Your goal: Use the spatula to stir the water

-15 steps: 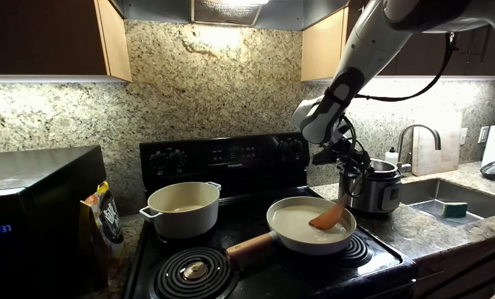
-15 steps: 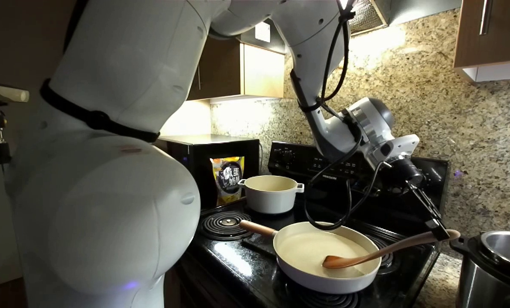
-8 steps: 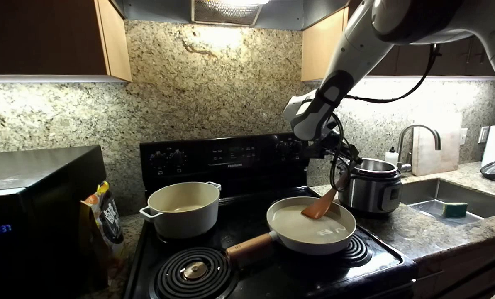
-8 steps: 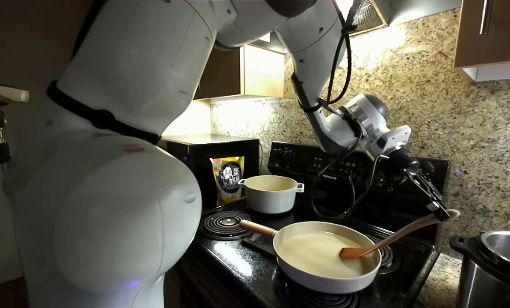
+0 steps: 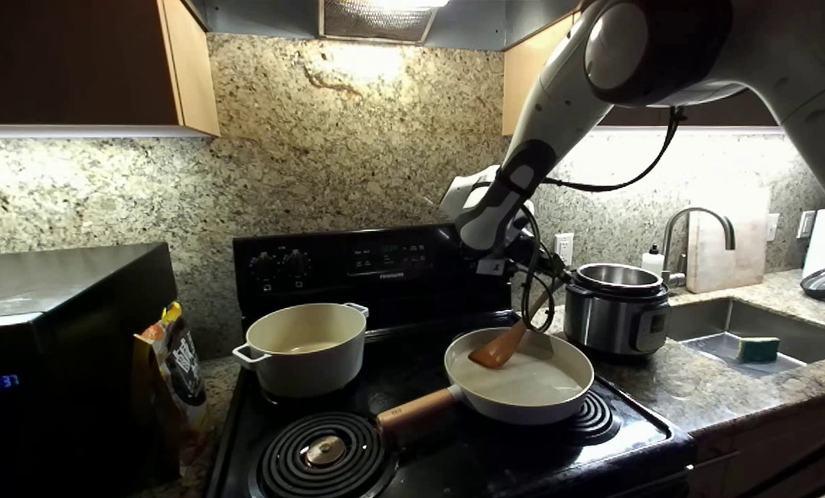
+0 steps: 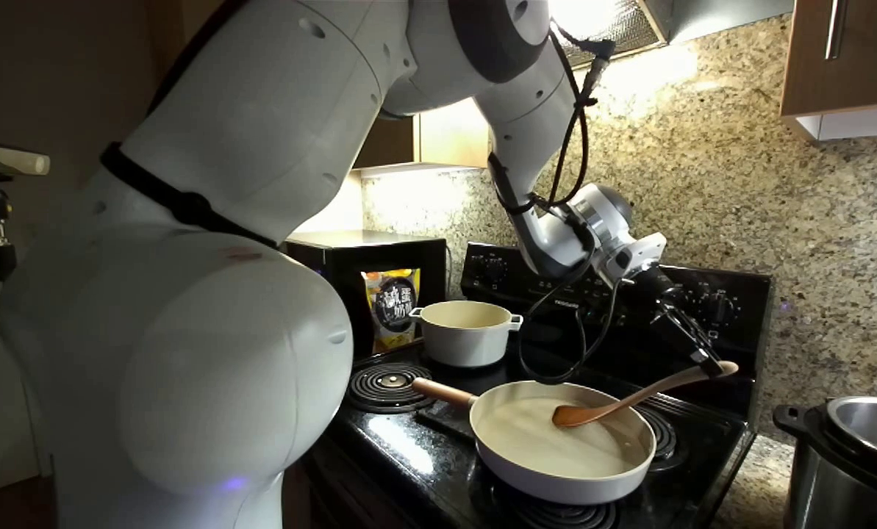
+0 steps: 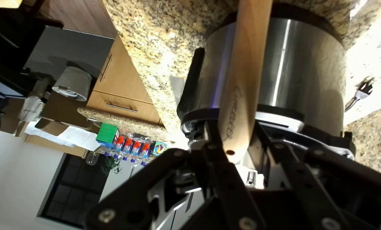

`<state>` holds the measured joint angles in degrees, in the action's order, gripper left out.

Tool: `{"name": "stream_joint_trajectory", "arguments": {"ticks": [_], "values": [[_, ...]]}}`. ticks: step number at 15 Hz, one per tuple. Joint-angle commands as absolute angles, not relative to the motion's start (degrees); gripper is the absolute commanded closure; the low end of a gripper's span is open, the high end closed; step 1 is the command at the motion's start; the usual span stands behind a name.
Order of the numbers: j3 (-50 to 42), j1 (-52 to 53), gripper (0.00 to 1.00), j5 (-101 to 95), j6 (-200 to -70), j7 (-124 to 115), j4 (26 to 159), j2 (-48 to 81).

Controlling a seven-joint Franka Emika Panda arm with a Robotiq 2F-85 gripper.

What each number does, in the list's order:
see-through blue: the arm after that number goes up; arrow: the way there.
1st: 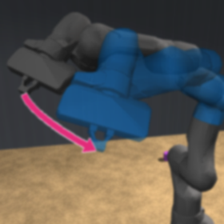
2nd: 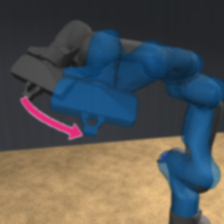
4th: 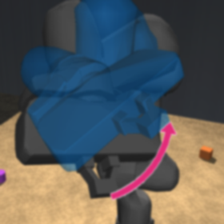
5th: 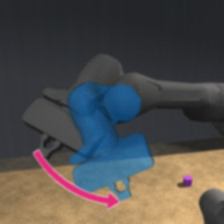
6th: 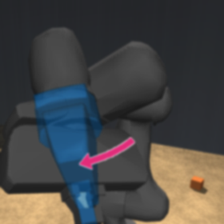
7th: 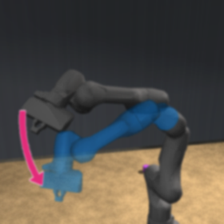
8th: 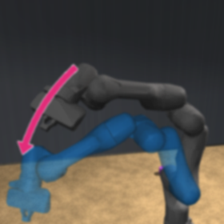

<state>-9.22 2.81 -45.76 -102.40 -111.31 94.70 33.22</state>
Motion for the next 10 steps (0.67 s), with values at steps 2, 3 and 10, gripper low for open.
{"name": "stream_joint_trajectory", "arguments": {"ticks": [2, 3, 10], "values": [[-8.2, 4.7, 0.89, -48.5, -102.8, -111.8, 98.3, 32.6], [-7.9, 4.7, 0.89, -48.9, -103.4, -111.6, 99.7, 31.9], [-7.9, 3.3, 0.89, -53.0, -107.5, -113.6, 113.1, 24.2]]}}
